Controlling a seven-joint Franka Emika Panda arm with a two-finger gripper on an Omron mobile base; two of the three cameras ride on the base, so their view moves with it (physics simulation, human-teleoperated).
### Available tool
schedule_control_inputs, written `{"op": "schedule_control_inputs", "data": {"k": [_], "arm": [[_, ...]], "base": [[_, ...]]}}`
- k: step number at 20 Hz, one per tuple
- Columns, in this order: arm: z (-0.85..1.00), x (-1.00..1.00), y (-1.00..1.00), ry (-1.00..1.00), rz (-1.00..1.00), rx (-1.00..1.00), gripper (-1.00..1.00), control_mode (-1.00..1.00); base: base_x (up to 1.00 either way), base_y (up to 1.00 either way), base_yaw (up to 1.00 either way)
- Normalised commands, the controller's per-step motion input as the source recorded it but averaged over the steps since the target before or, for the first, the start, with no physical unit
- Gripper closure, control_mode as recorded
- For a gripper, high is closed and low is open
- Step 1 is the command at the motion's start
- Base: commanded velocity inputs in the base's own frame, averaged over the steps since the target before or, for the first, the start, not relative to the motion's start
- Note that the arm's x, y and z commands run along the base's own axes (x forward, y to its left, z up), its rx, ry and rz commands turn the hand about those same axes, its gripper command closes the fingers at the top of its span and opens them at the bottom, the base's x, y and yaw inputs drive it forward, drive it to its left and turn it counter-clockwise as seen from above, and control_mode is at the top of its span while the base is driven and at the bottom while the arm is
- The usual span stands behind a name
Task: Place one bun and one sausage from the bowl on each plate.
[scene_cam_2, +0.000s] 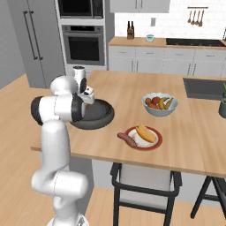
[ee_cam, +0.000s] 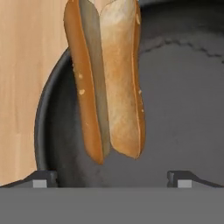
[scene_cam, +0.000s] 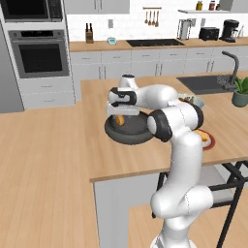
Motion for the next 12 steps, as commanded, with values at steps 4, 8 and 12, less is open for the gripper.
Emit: {"op": "schedule_control_inputs", "data": {"k": [4,8,12], "arm": [[-0.45,0.61,-0.08,0.05,-0.05,0.00,-1.00,-1.00],[-0.44,0.39,-0.08,0.04,-0.03,0.00,-1.00,-1.00],[-0.37,0.08,0.00,0.08,0.00,0.00,-1.00,-1.00]], "base": [[0.00,0.00,0.00],[0.00,0.00,0.00],[0.00,0.00,0.00]]}}
